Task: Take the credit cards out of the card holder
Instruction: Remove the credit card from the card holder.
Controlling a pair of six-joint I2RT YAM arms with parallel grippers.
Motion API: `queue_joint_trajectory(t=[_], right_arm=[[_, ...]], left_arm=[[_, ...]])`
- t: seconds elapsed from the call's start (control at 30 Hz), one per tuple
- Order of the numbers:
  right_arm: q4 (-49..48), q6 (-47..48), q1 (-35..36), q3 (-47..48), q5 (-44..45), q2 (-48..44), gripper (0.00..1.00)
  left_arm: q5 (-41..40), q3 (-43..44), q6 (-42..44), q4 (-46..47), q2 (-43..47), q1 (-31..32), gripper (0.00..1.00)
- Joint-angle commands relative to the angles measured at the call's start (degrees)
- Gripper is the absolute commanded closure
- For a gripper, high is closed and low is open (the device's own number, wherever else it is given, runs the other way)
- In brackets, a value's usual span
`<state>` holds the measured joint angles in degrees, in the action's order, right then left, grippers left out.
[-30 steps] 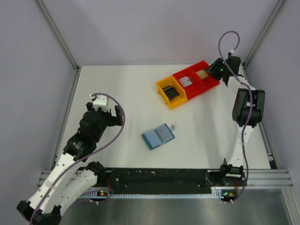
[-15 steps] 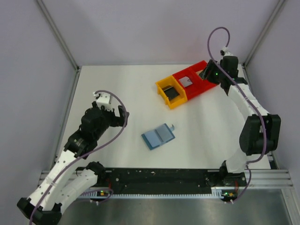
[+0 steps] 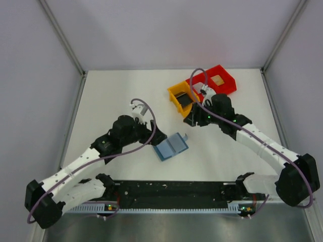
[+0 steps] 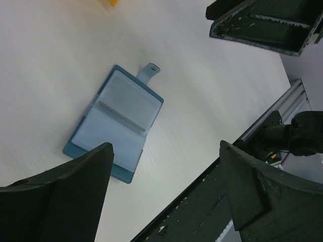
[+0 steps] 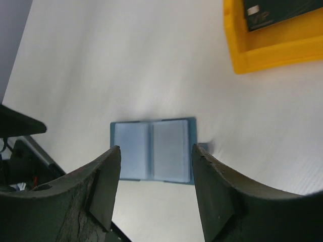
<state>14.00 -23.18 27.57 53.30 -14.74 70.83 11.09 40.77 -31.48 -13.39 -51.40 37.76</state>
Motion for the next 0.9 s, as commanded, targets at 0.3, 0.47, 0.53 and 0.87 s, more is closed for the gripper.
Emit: queue_joint_trajectory(t=[0.3,0.47,0.53,0.87], right_arm=[[-13.0,-5.6,11.7,-12.3,0.2,3.7,0.42],[-15.4,-5.7,11.7,-12.5,0.8,8.7,0.42],[-16.0,-5.8,11.6,-12.5,0.9,10.4,0.42],[-16.4,-5.9,11.7,-12.0,0.9,15.6,0.43]], left_arm=[[-5.0,-6.8,-10.5,16.2,-15.0,7.2,0.15],[-4.8,-9.4,-11.4,21.0,-20.8,7.2,0.20],[-5.3,-9.0,-11.1,20.3,-23.0,7.2,0.23],[-6.3,-10.4,-11.7,17.3,-26.0,7.2,0.56]])
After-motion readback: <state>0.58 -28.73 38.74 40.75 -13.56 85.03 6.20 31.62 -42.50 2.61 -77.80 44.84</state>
